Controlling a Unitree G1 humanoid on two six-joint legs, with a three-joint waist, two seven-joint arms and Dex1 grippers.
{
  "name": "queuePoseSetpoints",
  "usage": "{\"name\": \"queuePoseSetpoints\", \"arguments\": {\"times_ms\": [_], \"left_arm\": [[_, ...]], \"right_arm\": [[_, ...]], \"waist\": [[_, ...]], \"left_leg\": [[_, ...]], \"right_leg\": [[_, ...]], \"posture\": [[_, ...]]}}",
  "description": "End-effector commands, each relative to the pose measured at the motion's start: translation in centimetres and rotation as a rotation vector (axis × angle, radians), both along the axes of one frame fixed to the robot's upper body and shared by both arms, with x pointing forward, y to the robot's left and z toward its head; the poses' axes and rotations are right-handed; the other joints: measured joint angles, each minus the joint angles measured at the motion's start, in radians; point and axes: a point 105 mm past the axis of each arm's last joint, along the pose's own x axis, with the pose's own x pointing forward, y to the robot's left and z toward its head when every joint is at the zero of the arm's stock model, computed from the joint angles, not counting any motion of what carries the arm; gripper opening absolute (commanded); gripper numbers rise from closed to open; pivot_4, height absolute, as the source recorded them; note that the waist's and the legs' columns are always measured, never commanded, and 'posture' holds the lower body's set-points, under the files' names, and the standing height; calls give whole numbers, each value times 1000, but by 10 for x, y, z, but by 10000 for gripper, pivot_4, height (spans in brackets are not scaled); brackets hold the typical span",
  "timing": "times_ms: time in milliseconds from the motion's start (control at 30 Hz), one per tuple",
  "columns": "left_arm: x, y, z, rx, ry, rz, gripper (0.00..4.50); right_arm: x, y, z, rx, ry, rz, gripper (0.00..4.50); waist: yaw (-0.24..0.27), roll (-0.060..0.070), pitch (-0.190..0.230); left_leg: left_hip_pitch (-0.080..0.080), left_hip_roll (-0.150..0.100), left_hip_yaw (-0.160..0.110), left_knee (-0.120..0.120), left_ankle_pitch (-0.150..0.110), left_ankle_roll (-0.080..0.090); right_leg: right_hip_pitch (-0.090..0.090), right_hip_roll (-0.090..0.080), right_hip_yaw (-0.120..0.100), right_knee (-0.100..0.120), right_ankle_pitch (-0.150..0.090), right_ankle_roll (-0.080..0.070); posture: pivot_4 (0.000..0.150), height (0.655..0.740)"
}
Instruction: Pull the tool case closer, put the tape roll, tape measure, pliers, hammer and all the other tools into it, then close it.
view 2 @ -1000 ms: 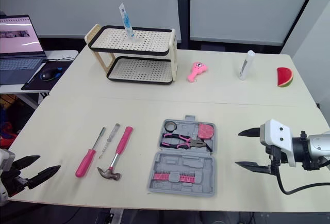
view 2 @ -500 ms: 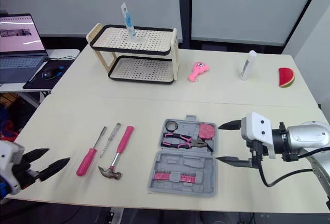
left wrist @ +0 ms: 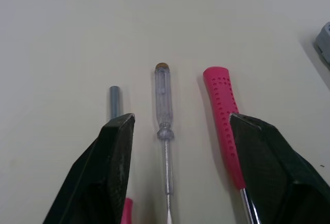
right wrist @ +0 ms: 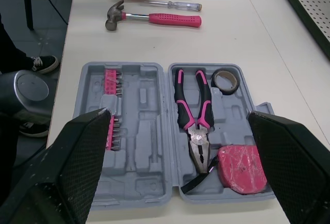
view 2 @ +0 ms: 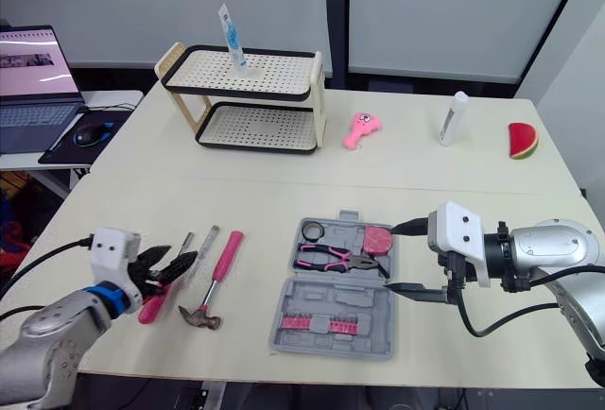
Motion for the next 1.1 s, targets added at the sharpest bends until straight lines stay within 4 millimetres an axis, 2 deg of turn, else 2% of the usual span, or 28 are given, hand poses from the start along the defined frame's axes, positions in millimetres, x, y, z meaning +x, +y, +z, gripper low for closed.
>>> {"name": "queuePoseSetpoints", "arguments": {"times_ms": [33,233,433,1100], "left_arm": [[6,-6,0,26,3,15,30092],[17,-8,-9,47,23,82,30092],[17,-6,-21,56,73,102,30092],[32,-7,-33,87,140,121,30092]], "right_arm": [[-2,4,5,2,-28,24,45000],[-2,-1,-2,-18,-16,14,45000],[-5,-5,-7,-33,-6,14,45000],[-9,-9,-12,-53,5,9,45000]], "waist": [[0,0,0],[0,0,0],[0,0,0],[1,0,0]], "left_leg": [[0,0,0,0,0,0],[0,0,0,0,0,0],[0,0,-1,0,0,0],[0,-1,-1,0,0,0]], "right_leg": [[0,0,0,0,0,0],[0,0,0,0,0,0],[0,0,0,0,0,0],[0,0,-1,0,0,0]], "posture": [[1500,7350],[1500,7350],[1500,7350],[1500,7350]]}}
